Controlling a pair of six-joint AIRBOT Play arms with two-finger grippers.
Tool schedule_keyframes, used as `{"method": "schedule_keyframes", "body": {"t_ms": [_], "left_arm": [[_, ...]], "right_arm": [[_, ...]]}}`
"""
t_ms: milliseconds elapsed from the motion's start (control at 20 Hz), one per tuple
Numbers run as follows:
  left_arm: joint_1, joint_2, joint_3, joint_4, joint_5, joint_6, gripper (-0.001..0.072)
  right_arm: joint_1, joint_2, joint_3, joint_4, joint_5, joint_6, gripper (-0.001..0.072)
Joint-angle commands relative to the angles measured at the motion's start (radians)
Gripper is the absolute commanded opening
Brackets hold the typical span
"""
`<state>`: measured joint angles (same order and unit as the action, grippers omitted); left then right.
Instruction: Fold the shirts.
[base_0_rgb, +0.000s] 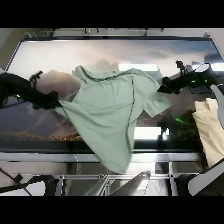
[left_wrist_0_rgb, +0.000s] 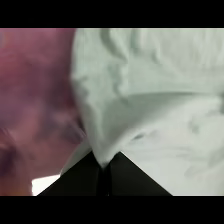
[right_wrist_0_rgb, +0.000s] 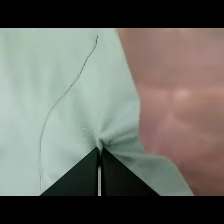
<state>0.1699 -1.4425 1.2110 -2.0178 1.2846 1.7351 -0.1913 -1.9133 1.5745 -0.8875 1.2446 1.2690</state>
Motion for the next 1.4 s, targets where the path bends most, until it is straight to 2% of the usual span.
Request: {"method": "schedule_keyframes", "body": {"t_ms": [0, 150, 250, 400, 450, 500, 550, 700, 800, 1000, 1050, 1100, 1250, 1350], "left_arm": [[0.073, -0.164, 0.345, 0.062, 0.050, 0.014, 0.0017], [0.035, -0.375, 0.623, 0.063, 0.081, 0.073, 0.0018], [0.006, -0.512, 0.782, 0.063, 0.113, 0.082, 0.0018], [-0.010, -0.615, 0.906, 0.063, 0.097, 0.104, 0.0022], [-0.008, -0.608, 0.891, 0.063, 0.087, 0.103, 0.0185], [0.001, -0.584, 0.862, 0.063, 0.101, 0.103, 0.0551], [0.016, -0.545, 0.818, 0.064, 0.128, 0.095, 0.0717], [0.092, -0.428, 0.724, 0.064, 0.292, 0.016, 0.0716], [0.157, -0.314, 0.581, 0.060, 0.375, -0.048, 0.0717], [0.233, -0.019, 0.079, 0.060, 0.315, -0.028, 0.0716], [0.247, 0.048, -0.051, 0.060, 0.281, -0.015, 0.0716], [0.257, 0.104, -0.167, 0.059, 0.252, -0.014, 0.0716], [0.256, 0.208, -0.406, 0.031, 0.195, -0.015, 0.0715], [0.250, 0.257, -0.506, -0.004, 0.150, -0.015, 0.0715]], "right_arm": [[-0.021, 0.192, -0.218, -0.242, 0.104, 0.061, 0.0015], [-0.025, 0.479, -0.583, -0.285, 0.034, 0.123, 0.0016], [-0.019, 0.664, -0.817, -0.282, -0.027, 0.211, 0.0017], [0.019, 0.838, -1.042, -0.194, -0.135, 0.243, 0.0021], [0.035, 0.863, -1.066, -0.161, -0.150, 0.242, 0.0145], [0.040, 0.874, -1.061, -0.158, -0.147, 0.237, 0.0469], [0.035, 0.883, -1.040, -0.174, -0.138, 0.215, 0.0611], [-0.026, 0.890, -0.920, -0.267, -0.138, 0.196, 0.0606], [-0.101, 0.884, -0.868, -0.261, -0.191, 0.133, 0.0605], [-0.212, 0.728, -0.861, -0.075, -0.222, -0.020, 0.0604], [-0.212, 0.671, -0.861, -0.029, -0.216, -0.058, 0.0564], [-0.210, 0.615, -0.861, 0.024, -0.203, -0.110, 0.0493], [-0.201, 0.488, -0.861, 0.203, -0.162, -0.248, 0.0480], [-0.185, 0.439, -0.860, 0.238, -0.153, -0.261, 0.0479]]}}
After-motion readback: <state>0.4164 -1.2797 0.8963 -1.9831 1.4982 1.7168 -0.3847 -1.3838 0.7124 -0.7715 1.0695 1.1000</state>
